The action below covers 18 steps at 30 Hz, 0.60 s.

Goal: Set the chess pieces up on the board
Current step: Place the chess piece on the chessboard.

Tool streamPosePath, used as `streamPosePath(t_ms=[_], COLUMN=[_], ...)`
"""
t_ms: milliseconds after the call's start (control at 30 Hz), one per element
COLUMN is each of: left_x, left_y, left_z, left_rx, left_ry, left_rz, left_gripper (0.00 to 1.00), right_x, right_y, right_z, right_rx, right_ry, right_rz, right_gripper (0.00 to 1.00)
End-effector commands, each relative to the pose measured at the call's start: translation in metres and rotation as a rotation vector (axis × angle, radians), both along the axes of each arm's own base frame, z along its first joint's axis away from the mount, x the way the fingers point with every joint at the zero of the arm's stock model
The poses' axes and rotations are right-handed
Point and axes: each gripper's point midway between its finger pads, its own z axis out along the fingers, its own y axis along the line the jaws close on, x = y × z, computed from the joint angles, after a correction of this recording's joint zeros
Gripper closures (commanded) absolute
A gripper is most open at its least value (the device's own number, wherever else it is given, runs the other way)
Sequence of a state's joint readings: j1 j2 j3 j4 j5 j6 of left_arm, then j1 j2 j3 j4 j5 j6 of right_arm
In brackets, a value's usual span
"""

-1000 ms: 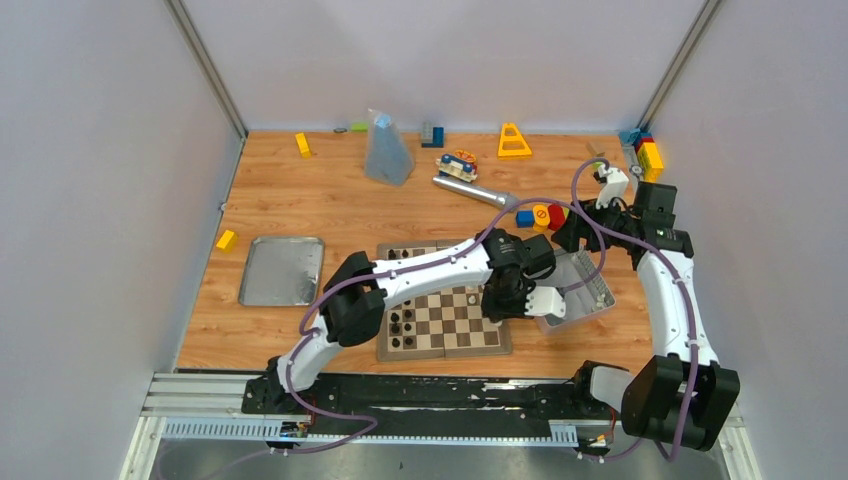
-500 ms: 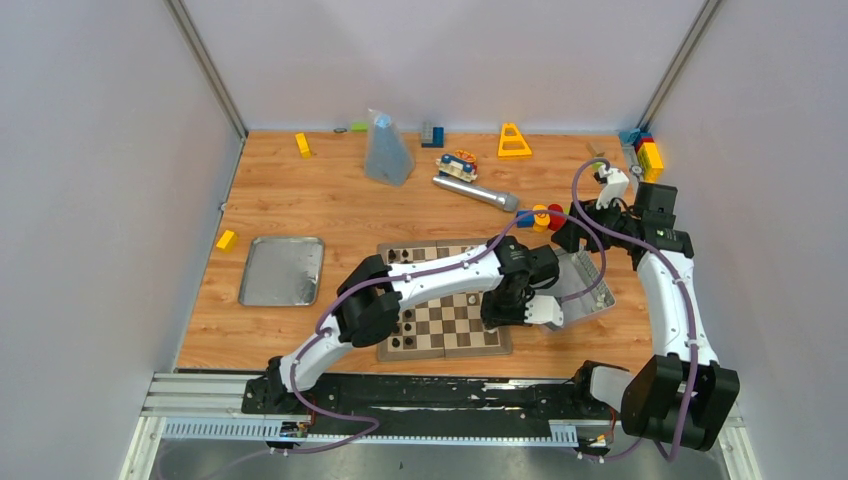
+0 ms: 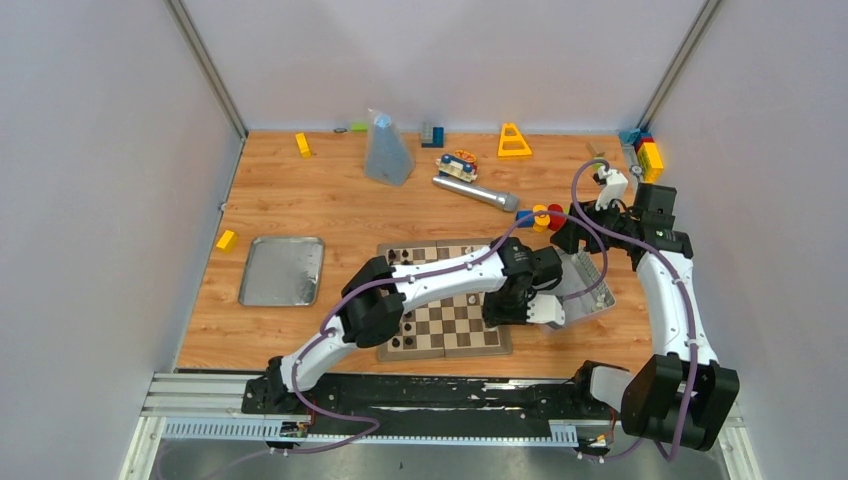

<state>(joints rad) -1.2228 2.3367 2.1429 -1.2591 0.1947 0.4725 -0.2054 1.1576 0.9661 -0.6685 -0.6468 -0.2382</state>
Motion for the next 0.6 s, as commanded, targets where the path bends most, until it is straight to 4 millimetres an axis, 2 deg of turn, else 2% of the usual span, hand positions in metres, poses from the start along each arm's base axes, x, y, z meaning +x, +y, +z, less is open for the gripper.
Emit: streamPosePath(t_ms=[0, 567], left_x=[-0.0029, -0.0008], left_y=[-0.0056, -0.0048], left_z=[0.0036, 0.0015], left_rx=[0.0, 0.02], left_ry=[-0.013, -0.043], left_rz=[0.006, 0.005], left_gripper=[0.83, 0.73], right_x=[0.0045, 0.0039], right_y=[0.0007, 0.0014], right_z=[0.0065, 0.0048], right_rx=[0.002, 0.005], right_ry=[-0.04, -0.034], right_rz=[0.019, 0.024], right_gripper=[0.3, 0.3])
